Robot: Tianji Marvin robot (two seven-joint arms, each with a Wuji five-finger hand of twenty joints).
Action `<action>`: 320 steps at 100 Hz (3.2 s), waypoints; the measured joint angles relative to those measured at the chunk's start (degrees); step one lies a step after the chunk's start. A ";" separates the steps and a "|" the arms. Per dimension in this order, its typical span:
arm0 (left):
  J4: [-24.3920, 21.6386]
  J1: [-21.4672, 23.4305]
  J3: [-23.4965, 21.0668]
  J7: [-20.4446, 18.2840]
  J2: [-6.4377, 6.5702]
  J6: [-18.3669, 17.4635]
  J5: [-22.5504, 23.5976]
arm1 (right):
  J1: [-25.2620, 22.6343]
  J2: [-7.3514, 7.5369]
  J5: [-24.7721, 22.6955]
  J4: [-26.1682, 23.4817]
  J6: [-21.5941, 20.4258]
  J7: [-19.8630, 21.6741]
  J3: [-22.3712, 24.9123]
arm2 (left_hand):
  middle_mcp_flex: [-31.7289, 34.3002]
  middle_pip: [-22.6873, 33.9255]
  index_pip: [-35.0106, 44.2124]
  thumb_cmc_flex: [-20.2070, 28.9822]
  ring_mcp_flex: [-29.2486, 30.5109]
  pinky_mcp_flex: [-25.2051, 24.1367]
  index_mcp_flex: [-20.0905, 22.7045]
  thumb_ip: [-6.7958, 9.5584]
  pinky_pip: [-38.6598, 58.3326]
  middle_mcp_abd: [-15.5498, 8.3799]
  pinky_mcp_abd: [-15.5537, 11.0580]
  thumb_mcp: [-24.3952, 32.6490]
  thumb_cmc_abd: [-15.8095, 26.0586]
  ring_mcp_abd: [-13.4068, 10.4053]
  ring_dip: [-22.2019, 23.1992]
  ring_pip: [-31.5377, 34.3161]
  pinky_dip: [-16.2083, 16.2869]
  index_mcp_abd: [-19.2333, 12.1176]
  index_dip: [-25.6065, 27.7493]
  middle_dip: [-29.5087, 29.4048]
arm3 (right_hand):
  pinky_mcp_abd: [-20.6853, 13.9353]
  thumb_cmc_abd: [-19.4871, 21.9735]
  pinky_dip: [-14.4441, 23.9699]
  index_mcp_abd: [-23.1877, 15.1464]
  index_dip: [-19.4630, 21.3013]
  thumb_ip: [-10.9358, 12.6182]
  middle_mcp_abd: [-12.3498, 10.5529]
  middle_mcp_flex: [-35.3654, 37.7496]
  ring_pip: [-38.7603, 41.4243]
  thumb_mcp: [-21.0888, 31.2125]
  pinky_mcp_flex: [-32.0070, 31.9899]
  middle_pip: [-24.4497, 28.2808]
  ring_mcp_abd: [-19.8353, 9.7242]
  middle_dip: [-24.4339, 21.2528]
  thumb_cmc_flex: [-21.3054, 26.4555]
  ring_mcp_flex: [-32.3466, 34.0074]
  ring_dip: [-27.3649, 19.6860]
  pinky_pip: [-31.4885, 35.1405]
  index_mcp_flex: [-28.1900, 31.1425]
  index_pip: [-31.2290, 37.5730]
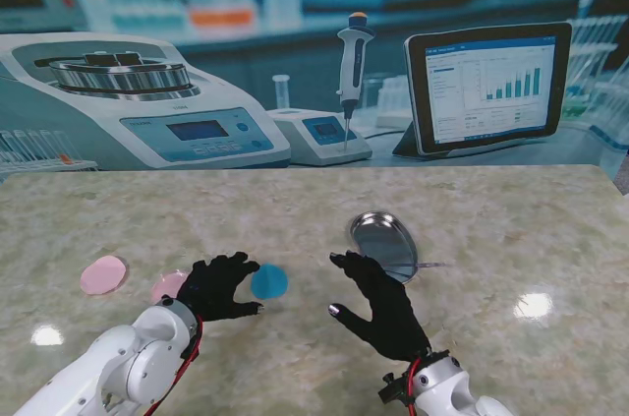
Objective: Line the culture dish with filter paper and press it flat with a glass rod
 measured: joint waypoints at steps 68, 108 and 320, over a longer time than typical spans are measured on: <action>6.26 -5.98 6.73 1.68 -0.32 4.89 -0.68 | -0.40 -0.02 0.06 -0.47 -0.06 0.04 0.38 | 0.00 -2.15 -11.31 -20.02 -0.66 -0.05 -0.10 -3.43 -2.55 0.00 -0.62 29.69 -9.59 -0.77 0.10 -0.60 0.80 1.63 -5.82 -2.14 | 0.00 0.00 0.00 0.00 0.68 0.00 0.00 0.00 0.00 0.00 0.00 0.10 0.00 0.00 0.00 0.00 0.00 0.01 0.00 0.00; 8.16 -8.63 9.57 0.59 -0.32 6.67 -0.75 | -0.52 -0.03 0.08 -0.66 -0.02 0.04 0.52 | 0.00 -2.91 -13.36 -20.67 -0.70 -0.07 -0.10 -3.45 -3.10 0.00 -0.62 31.44 -10.04 -0.81 0.12 -1.16 0.85 1.66 -7.18 -3.77 | 0.00 0.00 0.00 0.00 0.71 0.00 0.00 0.00 0.00 0.00 0.00 0.11 0.00 0.00 0.00 0.00 0.00 0.01 0.00 0.00; 13.67 -14.29 16.23 5.96 -1.51 12.16 -1.89 | -1.07 -0.09 0.31 -1.19 0.09 -0.11 1.10 | 0.07 4.35 4.05 -1.55 -1.94 -0.13 -0.94 -2.70 -4.97 -0.02 -0.71 5.25 -2.93 -1.49 2.03 1.38 2.32 2.86 2.71 2.46 | 0.00 0.00 0.00 0.00 0.84 0.00 0.00 0.00 0.00 0.00 0.00 0.12 0.00 0.00 0.00 0.00 0.00 0.57 0.00 0.00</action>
